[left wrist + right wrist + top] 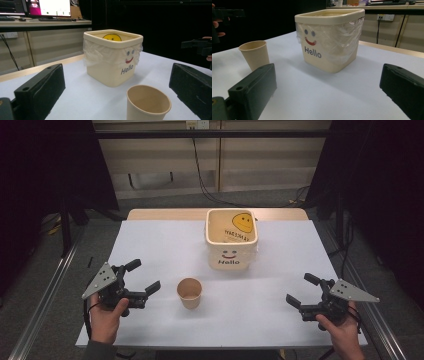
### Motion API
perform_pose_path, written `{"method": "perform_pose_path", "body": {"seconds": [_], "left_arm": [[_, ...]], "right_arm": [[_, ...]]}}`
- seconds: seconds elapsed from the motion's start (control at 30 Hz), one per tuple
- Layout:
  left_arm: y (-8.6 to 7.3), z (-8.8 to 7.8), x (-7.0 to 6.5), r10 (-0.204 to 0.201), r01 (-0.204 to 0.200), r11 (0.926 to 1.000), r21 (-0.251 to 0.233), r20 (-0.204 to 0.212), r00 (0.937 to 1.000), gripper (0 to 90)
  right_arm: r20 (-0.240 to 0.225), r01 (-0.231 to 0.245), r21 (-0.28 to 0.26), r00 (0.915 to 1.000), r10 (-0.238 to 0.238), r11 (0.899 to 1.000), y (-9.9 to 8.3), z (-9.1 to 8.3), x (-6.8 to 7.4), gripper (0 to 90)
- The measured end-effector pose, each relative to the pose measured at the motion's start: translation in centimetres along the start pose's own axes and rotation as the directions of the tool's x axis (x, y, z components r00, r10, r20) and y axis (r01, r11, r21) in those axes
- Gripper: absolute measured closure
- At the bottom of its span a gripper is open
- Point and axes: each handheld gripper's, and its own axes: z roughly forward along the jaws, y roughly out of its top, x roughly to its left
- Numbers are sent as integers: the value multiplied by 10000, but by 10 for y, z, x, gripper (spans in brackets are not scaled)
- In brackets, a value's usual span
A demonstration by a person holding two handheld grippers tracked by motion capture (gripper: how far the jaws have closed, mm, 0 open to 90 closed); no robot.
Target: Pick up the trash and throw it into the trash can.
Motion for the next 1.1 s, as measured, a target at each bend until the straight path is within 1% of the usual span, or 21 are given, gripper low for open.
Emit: {"method": "perform_pose_path", "body": {"seconds": [0.1, 0.13, 0.17, 0.23, 0.3, 0.33, 0.37, 0.4, 0.43, 0.5, 0.57, 0.63, 0.67, 0.7, 0.77, 0.87, 0.93, 0.97, 1.0, 1.03, 1.1], "left_arm": [[0, 4, -1, 34, -35, 10000, 77, 64, 10000, 1], [0, 6, -2, -34, 34, 10000, 89, 68, 10000, 1], [1, 7, -2, 50, -51, 9999, 132, 85, 10000, 1], [2, 9, -3, 4, -6, 10000, 88, 156, 9999, 0], [5, 14, -5, -17, 17, 10000, -20, 351, 9994, 0], [6, 16, -6, 5, -5, 10000, -7, 270, 9996, 1], [8, 17, -6, 101, -102, 9999, 50, 307, 9995, 1], [8, 17, -6, 101, -102, 9999, 50, 307, 9995, 0], [12, 20, -7, 42, -38, 9999, -122, 330, 9994, 0], [15, 22, -6, 12, -6, 9998, -205, 311, 9995, 1], [26, 25, -5, 35, -23, 9993, -381, 305, 9995, 1], [36, 27, -4, 74, -60, 9993, -381, 344, 9994, 1], [36, 27, -4, 74, -60, 9993, -381, 344, 9994, 1], [48, 27, -3, 164, -155, 9994, -299, 308, 9994, 1], [60, 27, -1, 159, -146, 9992, -380, 360, 9992, 1], [77, 28, 1, 208, -202, 9996, -205, 313, 9993, 0], [86, 29, 3, 196, -186, 9996, -224, 437, 9989, 0], [86, 29, 3, 196, -186, 9996, -224, 437, 9989, 0], [91, 30, 2, 249, -244, 9996, -146, 318, 9992, 0], [96, 31, 3, 297, -295, 9995, -67, 350, 9989, 1], [99, 34, 3, 266, -266, 9996, -6, 423, 9988, 0]], "right_arm": [[17, 0, -6, 10000, 0, 10000, 0, 0, 0, 3], [-39, 26, 4, 10000, -26, 10000, 0, 0, 0, 4], [8, -19, -6, 10000, 19, 10000, 0, 0, 0, 4], [1, 21, 13, 10000, -21, 10000, 0, 0, 0, 3], [-1, 52, -3, 10000, -52, 10000, 0, 1, 0, 3], [-20, 49, -7, 10000, -49, 10000, 0, 1, 0, 4], [-59, 79, 0, 10000, -79, 10000, 0, 1, 0, 5], [-59, 79, 0, 10000, -79, 10000, 0, 1, 0, 5], [-45, 64, 18, 10000, -64, 10000, 0, 1, 0, 4], [-42, 82, 0, 10000, -82, 10000, 0, 1, 0, 4], [-59, 93, -19, 9999, -94, 10000, 0, 1, 0, 5], [-44, 84, -1, 10000, -84, 10000, 0, 1, 0, 4], [-44, 84, -1, 10000, -84, 10000, 0, 1, 0, 4], [-41, 68, -21, 10000, -68, 10000, 0, 1, 0, 4], [-50, 71, -26, 10000, -71, 10000, 0, 1, 0, 4], [-92, 42, -9, 9999, -42, 10000, 0, 1, 0, 5], [-68, 47, 2, 10000, -47, 10000, 0, 1, 0, 5], [-68, 47, 2, 10000, -47, 10000, 0, 1, 0, 5], [-92, 76, 5, 9999, -76, 10000, 0, 1, 0, 5], [-49, 59, -10, 10000, -59, 10000, 0, 1, 0, 5], [-54, 94, 5, 9999, -94, 10000, 0, 1, 0, 5]]}}
